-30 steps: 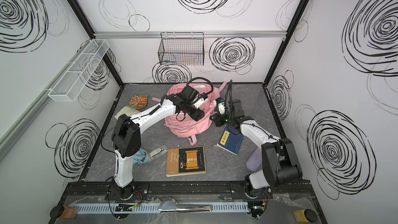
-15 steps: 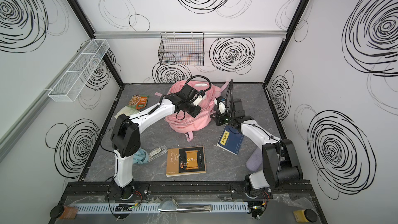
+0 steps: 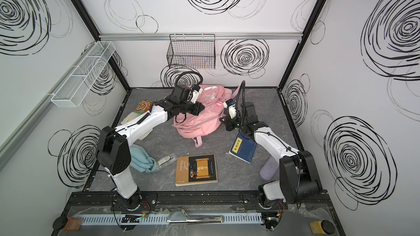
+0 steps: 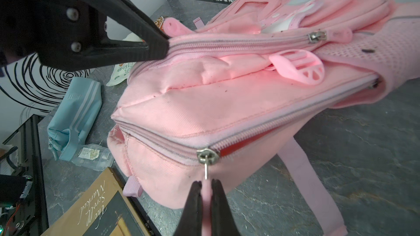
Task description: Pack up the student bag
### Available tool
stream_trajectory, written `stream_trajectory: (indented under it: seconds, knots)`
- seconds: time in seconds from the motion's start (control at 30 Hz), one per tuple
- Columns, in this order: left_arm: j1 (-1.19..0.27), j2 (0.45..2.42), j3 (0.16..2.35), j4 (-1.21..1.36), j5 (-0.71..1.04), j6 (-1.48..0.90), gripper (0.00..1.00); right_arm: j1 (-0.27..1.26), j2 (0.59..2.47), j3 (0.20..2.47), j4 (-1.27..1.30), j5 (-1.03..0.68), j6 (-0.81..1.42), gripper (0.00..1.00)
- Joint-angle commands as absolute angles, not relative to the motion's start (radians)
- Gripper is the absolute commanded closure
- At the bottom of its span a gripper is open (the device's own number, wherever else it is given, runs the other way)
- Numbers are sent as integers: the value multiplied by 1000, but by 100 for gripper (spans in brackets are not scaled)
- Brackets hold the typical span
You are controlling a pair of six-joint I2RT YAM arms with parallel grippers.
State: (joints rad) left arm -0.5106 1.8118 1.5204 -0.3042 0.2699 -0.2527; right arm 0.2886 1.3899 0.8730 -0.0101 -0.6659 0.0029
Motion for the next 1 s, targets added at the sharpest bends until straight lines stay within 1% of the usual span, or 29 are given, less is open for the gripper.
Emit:
stream_trajectory:
  seconds: [0.0, 0.2, 0.3, 0.37, 0.47, 0.5, 0.53, 0.57, 0.6, 0.63, 0.67, 0.73, 0.83, 0.9, 0.97]
  knots:
    - [-479, 1793, 1504, -148, 240, -399, 100, 342, 1328, 923, -1, -637, -18, 100]
    - [-498, 1789, 1508, -85, 199, -491, 100, 432, 1308, 932, -42, -556, -28, 100]
    - [-499, 1795, 1515, -67, 179, -519, 100, 464, 1291, 924, -40, -560, -25, 100]
    - [-497, 1801, 1530, -75, 216, -506, 100, 464, 1277, 897, -12, -555, -12, 100]
    - [-487, 1751, 1514, -125, 250, -398, 99, 436, 1263, 869, 6, -514, 0, 100]
    - [-478, 1725, 1499, -150, 289, -348, 80, 414, 1260, 867, 5, -525, -1, 100]
    - [-468, 1698, 1483, -179, 326, -307, 70, 390, 1258, 867, 3, -544, -3, 100]
    - [-459, 1675, 1463, -199, 362, -267, 62, 373, 1257, 867, 2, -559, -7, 100]
    - [-456, 1646, 1435, -220, 403, -209, 49, 359, 1253, 869, 2, -571, -14, 100]
    - [-456, 1622, 1411, -246, 428, -149, 38, 349, 1251, 867, 2, -574, -22, 100]
    - [-460, 1608, 1393, -265, 428, -102, 32, 342, 1249, 867, 4, -575, -27, 100]
    - [-466, 1605, 1379, -295, 456, -34, 31, 328, 1248, 863, 9, -583, -34, 100]
    - [-477, 1660, 1426, -338, 570, -28, 33, 315, 1250, 859, 23, -602, -35, 100]
    - [-507, 1705, 1480, -396, 580, -6, 35, 314, 1251, 863, 17, -606, -35, 100]
    - [-552, 1749, 1539, -474, 552, 53, 37, 314, 1250, 862, 17, -612, -35, 100]
